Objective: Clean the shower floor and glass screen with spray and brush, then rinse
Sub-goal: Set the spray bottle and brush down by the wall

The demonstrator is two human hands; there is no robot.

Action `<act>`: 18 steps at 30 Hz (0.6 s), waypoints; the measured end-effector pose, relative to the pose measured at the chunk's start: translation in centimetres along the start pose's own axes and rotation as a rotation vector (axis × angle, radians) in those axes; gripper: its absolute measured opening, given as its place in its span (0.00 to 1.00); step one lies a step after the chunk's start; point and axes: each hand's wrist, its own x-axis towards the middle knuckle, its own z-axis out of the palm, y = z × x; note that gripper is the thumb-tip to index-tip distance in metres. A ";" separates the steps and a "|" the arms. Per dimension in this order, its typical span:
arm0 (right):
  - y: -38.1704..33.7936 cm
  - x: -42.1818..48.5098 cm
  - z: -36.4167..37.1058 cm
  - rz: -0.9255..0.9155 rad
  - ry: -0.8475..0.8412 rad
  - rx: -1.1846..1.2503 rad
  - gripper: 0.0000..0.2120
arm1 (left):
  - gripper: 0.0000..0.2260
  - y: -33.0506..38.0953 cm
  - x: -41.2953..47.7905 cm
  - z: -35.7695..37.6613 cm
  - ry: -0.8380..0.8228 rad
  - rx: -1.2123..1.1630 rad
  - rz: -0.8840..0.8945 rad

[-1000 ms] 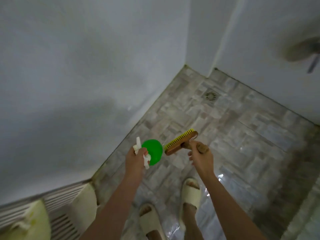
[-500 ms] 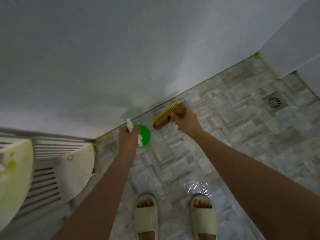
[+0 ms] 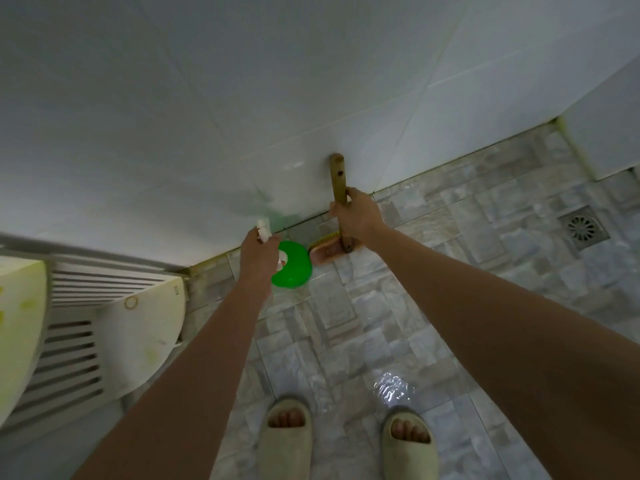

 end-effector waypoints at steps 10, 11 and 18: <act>1.4 -6.0 -3.2 0.098 -0.076 0.069 0.25 | 0.24 2.8 -6.3 -0.4 0.066 0.269 0.070; 1.7 -7.4 -3.8 0.108 -0.066 0.073 0.22 | 0.25 3.1 -7.9 -0.5 0.070 0.265 0.091; -1.0 -20.4 -12.5 0.181 0.126 0.156 0.22 | 0.17 10.1 -20.6 -2.0 -0.185 0.357 0.286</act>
